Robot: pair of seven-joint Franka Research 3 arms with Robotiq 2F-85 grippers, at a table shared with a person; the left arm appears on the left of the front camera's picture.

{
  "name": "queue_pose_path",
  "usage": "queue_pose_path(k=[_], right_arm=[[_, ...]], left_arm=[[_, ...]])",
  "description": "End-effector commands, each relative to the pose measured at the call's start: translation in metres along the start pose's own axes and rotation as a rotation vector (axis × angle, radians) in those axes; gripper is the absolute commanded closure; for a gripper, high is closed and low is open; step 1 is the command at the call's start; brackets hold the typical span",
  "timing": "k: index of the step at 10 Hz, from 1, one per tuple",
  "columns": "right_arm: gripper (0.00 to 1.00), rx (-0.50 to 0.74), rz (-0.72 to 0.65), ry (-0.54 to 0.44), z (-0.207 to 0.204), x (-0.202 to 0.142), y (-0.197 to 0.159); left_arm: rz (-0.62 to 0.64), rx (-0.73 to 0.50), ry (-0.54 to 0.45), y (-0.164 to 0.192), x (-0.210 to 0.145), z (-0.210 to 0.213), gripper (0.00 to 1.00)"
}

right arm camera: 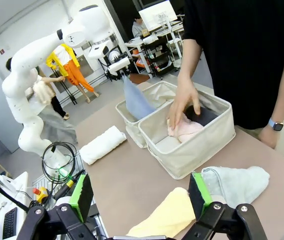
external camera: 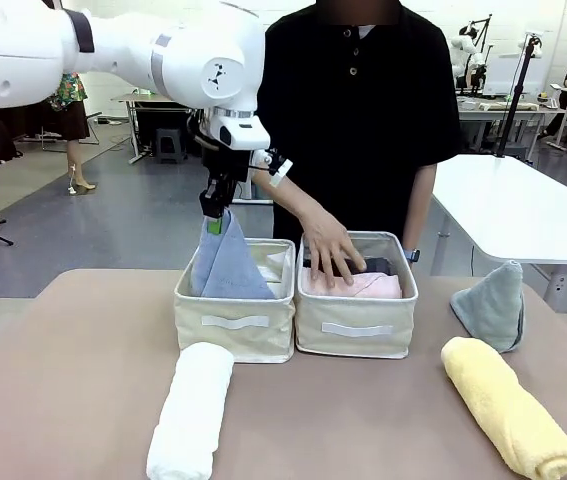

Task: Sort the towels based on their folding style.
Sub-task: Pick up one triangle-folded towel and place it in the left Fabric basket.

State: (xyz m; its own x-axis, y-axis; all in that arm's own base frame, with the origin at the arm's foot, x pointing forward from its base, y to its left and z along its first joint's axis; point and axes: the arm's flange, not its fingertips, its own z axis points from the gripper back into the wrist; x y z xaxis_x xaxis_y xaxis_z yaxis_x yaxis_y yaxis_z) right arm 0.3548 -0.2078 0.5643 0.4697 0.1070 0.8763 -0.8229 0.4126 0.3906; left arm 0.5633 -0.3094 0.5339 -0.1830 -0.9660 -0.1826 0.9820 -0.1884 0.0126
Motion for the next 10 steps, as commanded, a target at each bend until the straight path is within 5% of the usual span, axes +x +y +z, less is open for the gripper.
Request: queue_pose_path(k=[1,8,10], right_arm=[[0.00,0.010,0.012,-0.011,0.000,0.000,-0.001],[0.00,0.010,0.012,-0.011,0.000,0.000,-0.001],[0.00,0.010,0.012,-0.011,0.000,0.000,-0.001]], left_arm=[[0.031,-0.059,-0.028,-0.004,-0.001,-0.022,0.86],[0.080,-0.187,-0.046,-0.023,-0.013,-0.074,0.86],[0.059,-0.167,-0.039,-0.024,-0.012,-0.070,0.26]])
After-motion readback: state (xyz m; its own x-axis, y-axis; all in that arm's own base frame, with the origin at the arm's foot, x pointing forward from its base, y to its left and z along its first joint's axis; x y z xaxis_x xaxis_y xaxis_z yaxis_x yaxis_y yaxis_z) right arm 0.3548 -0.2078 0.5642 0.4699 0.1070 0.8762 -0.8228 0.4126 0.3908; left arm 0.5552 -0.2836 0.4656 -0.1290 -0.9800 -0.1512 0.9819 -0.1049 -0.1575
